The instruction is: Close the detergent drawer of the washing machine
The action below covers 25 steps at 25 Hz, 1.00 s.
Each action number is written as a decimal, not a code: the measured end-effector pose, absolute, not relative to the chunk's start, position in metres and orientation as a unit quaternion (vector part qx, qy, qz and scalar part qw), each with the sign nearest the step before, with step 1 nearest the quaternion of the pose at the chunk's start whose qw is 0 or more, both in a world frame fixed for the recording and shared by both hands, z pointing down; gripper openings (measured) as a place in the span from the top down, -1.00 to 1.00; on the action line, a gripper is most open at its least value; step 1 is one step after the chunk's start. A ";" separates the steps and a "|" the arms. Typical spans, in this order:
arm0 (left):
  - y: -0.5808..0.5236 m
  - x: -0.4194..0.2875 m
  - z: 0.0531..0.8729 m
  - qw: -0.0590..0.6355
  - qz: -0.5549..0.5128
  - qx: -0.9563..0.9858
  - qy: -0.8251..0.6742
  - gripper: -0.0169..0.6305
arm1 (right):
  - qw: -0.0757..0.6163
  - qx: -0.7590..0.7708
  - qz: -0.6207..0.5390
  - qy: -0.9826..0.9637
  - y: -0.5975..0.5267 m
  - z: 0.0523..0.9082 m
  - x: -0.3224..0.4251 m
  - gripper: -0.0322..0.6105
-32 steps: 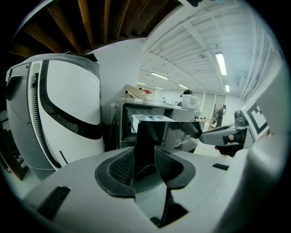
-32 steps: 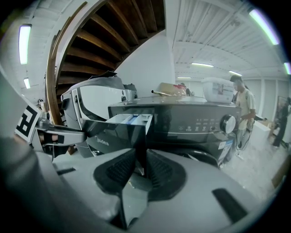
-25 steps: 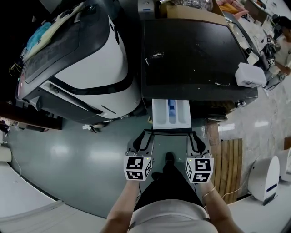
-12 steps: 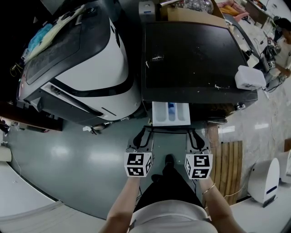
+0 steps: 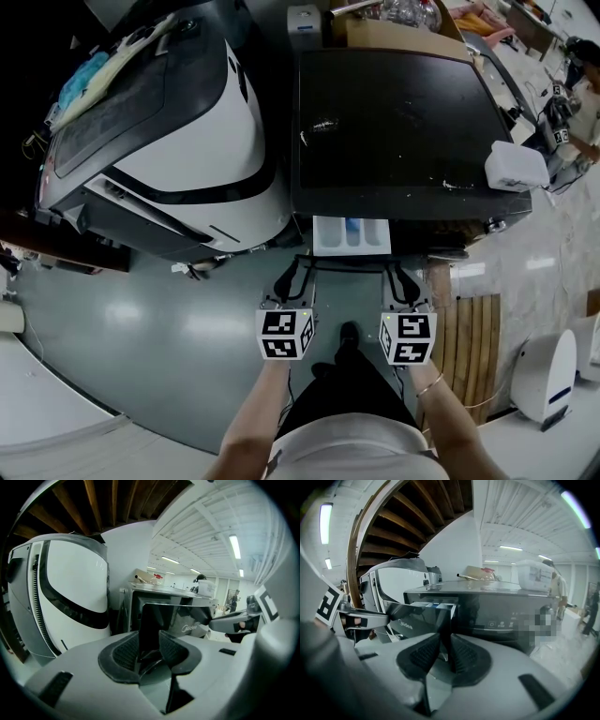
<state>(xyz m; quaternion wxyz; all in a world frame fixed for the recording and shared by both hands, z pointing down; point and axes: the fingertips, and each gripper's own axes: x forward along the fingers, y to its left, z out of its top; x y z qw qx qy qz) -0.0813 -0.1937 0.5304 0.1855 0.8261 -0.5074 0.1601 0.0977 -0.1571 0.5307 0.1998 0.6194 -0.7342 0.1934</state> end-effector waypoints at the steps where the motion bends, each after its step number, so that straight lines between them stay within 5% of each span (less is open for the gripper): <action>1: -0.195 -0.081 0.530 0.186 0.160 0.826 -0.508 0.56 | 0.199 0.620 0.194 -0.734 -0.159 0.531 0.098 0.66; 25: -0.218 -0.079 0.530 0.190 0.154 0.821 -0.516 0.56 | 0.202 0.619 0.189 -0.736 -0.181 0.531 0.101 0.66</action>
